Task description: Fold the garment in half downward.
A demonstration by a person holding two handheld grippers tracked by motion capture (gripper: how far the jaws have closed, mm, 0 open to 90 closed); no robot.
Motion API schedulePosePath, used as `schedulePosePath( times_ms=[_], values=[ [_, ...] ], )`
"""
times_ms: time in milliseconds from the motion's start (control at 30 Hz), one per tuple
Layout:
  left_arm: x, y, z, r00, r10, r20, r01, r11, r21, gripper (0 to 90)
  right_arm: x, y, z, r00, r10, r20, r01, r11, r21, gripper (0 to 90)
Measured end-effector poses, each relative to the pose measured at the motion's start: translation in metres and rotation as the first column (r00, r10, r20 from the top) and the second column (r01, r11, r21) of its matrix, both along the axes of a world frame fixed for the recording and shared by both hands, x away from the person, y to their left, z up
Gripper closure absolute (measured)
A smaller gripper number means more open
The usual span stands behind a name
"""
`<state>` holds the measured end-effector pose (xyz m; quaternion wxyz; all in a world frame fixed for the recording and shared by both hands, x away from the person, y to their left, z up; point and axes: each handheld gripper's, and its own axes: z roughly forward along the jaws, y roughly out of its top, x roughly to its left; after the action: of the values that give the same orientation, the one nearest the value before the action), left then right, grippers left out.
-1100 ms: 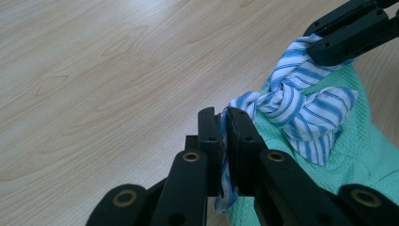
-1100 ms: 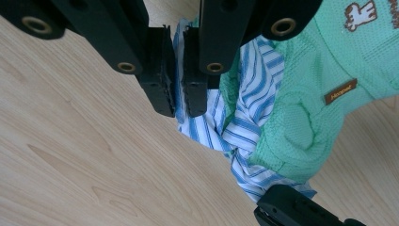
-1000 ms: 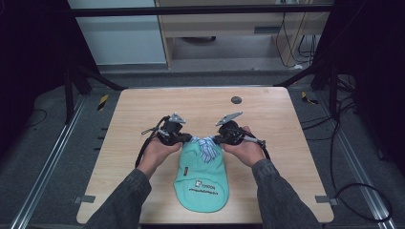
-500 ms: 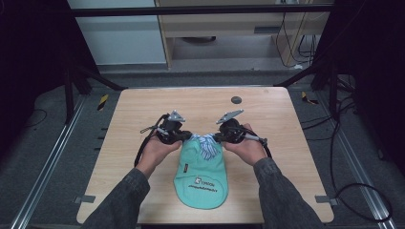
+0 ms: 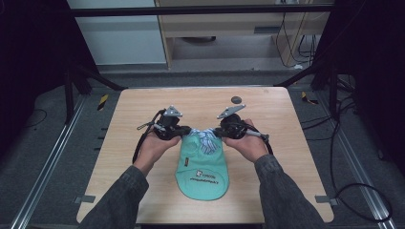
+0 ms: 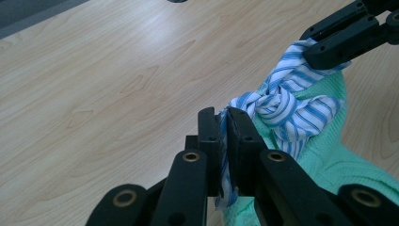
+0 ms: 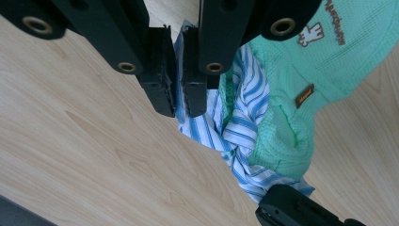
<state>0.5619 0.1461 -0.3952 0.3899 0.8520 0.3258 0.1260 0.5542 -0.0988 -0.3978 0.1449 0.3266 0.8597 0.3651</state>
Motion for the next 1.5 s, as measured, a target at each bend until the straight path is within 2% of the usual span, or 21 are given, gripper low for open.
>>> schedulePosePath(
  times_ms=[167,467,633,733,767,833,967,1067,1100,1333,1500],
  values=[
    [0.002,0.002,0.002,0.9999,-0.011,-0.013,0.011,0.9999,0.01,84.9,0.002,0.0,0.0,1.0,0.005,-0.001,-0.005,1.0,-0.001,84.1],
    [0.005,0.001,0.01,1.0,-0.005,0.006,0.005,0.9999,0.016,84.8,0.002,0.001,0.005,0.9998,0.0,0.021,0.0,0.9999,0.013,84.1],
    [0.007,0.003,0.015,0.9999,-0.009,0.009,0.009,0.9999,-0.006,84.8,0.004,-0.001,0.009,0.9996,-0.005,0.028,0.005,0.9998,0.018,84.0],
    [0.007,0.002,0.017,0.9998,-0.007,0.016,0.007,1.0,-0.001,84.8,0.006,-0.001,0.011,0.9994,-0.004,0.035,0.003,0.9999,0.011,84.0],
    [0.008,0.0,0.018,0.9996,-0.01,0.027,0.009,0.9998,0.017,84.8,0.006,0.0,0.012,0.9994,-0.006,0.035,0.006,1.0,0.005,84.1],
    [0.008,0.0,0.019,0.9994,-0.007,0.033,0.006,0.9997,0.024,84.8,0.006,0.001,0.012,0.9993,-0.003,0.038,0.003,1.0,-0.002,84.0],
    [0.008,0.001,0.02,0.9994,-0.006,0.035,0.005,0.9997,0.022,84.7,0.005,0.003,0.016,0.9987,0.007,0.05,-0.007,0.9999,-0.013,84.0],
    [0.008,0.003,0.022,0.9997,-0.011,0.021,0.011,0.9999,0.013,84.8,0.005,0.003,0.018,0.9978,0.015,0.065,-0.013,0.9996,-0.027,84.0],
    [0.009,0.003,0.024,0.9996,-0.013,0.026,0.012,0.9996,0.025,84.8,0.005,0.004,0.019,0.9977,0.019,0.065,-0.017,0.9993,-0.034,84.0],
    [0.007,0.003,0.031,0.9986,-0.022,0.049,0.021,0.9994,0.026,84.7,0.005,0.006,0.027,0.9964,0.021,0.081,-0.018,0.9988,-0.045,84.0],
    [0.008,0.001,0.035,0.9976,-0.03,0.063,0.027,0.9988,0.042,84.7,0.005,0.005,0.03,0.996,0.017,0.088,-0.012,0.9982,-0.059,84.0]
  ],
)
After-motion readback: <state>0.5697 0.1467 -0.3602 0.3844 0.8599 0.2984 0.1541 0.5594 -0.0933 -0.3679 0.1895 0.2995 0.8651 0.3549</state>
